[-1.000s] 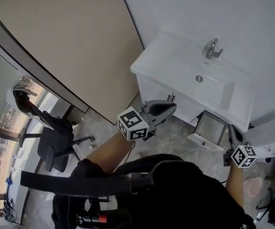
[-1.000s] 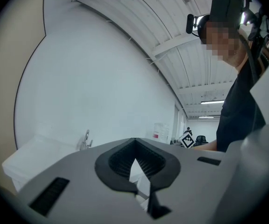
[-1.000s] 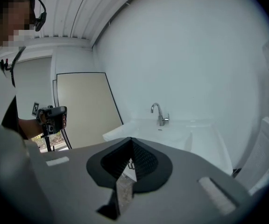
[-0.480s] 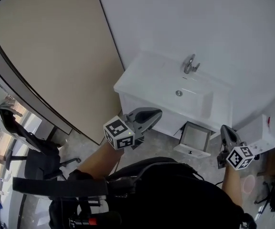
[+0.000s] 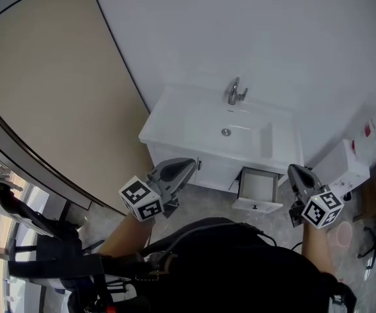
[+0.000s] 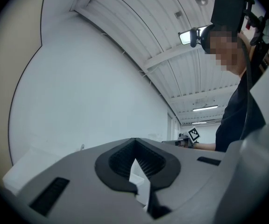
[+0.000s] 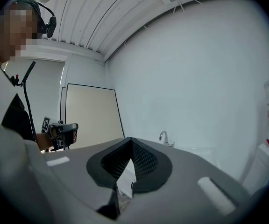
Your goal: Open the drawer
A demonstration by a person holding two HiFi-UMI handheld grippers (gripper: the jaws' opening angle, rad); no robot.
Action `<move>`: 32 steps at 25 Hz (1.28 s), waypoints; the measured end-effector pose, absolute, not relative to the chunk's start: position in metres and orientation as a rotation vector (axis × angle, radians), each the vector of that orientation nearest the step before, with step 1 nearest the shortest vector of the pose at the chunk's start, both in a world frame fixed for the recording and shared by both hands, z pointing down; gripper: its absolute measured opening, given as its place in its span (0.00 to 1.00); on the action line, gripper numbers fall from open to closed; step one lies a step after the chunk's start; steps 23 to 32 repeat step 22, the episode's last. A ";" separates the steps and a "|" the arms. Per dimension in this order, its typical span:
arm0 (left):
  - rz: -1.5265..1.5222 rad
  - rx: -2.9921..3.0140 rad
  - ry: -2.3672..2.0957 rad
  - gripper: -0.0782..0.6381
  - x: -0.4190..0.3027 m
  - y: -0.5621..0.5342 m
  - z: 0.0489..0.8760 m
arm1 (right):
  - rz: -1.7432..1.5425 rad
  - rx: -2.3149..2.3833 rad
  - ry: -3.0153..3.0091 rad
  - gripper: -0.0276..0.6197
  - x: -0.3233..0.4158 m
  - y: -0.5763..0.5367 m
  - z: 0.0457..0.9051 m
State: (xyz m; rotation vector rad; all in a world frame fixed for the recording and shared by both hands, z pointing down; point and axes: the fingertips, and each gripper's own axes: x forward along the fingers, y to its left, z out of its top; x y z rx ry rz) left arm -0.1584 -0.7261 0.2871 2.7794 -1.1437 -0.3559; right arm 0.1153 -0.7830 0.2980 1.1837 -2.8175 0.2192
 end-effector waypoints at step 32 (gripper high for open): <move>-0.341 2.751 -1.181 0.10 -0.162 -0.721 0.289 | 0.218 1.147 -2.826 0.04 0.108 -0.788 0.311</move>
